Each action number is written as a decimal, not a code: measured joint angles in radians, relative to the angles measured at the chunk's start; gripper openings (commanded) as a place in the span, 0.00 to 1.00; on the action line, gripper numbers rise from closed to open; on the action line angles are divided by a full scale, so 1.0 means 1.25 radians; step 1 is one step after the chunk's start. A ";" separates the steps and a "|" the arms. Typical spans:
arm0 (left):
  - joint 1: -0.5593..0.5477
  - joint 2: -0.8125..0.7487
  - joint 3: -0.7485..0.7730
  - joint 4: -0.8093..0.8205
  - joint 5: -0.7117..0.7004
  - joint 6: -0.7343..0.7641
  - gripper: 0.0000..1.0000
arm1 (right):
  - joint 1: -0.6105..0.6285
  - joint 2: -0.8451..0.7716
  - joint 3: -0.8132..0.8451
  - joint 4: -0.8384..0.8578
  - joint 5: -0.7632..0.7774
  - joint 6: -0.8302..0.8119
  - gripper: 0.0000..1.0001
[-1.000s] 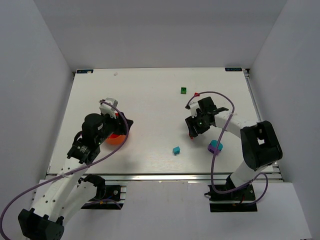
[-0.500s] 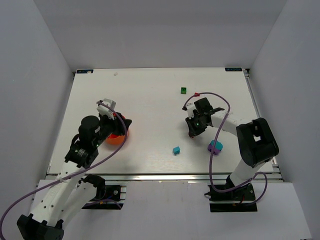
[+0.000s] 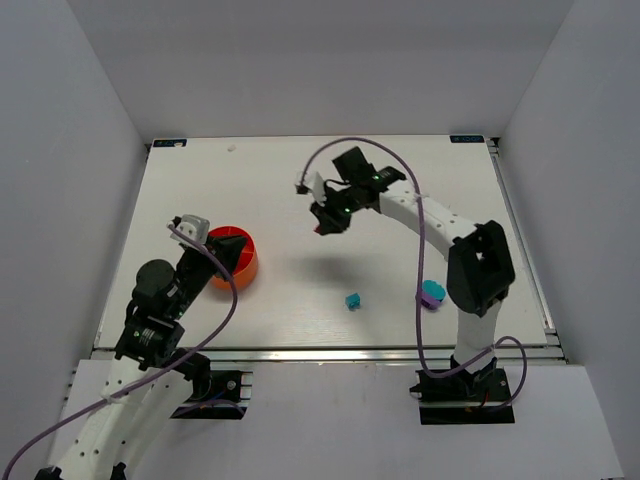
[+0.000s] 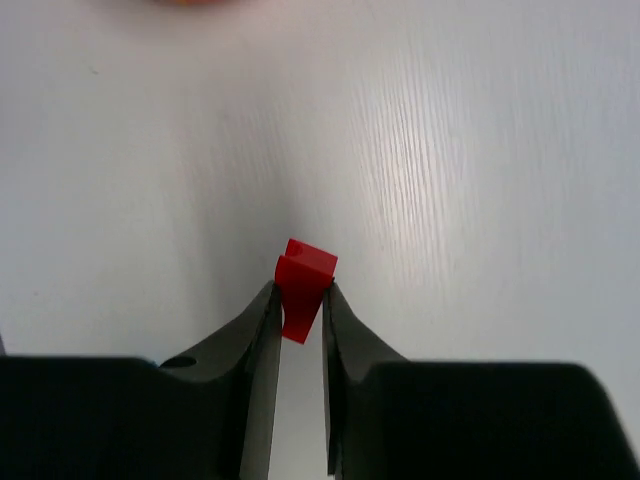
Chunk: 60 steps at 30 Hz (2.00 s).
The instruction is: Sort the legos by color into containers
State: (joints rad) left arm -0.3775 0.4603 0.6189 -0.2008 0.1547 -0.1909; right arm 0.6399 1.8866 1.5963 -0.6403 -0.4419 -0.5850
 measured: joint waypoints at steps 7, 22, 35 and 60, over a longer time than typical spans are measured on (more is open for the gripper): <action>0.002 -0.045 -0.007 0.005 -0.047 0.006 0.45 | 0.125 0.211 0.399 -0.078 -0.119 -0.063 0.00; 0.003 -0.066 -0.007 0.005 -0.070 0.006 0.51 | 0.260 0.282 0.435 0.196 -0.149 0.139 0.03; 0.003 -0.078 -0.007 0.005 -0.071 0.007 0.52 | 0.253 0.381 0.429 0.353 -0.105 0.317 0.22; 0.003 -0.078 -0.008 0.005 -0.067 0.009 0.11 | 0.129 0.244 0.318 0.353 -0.013 0.391 0.00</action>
State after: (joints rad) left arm -0.3740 0.3626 0.6094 -0.1940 0.0711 -0.1799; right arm 0.8017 2.1914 1.9942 -0.1993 -0.4583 -0.0963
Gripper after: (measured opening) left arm 0.112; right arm 0.012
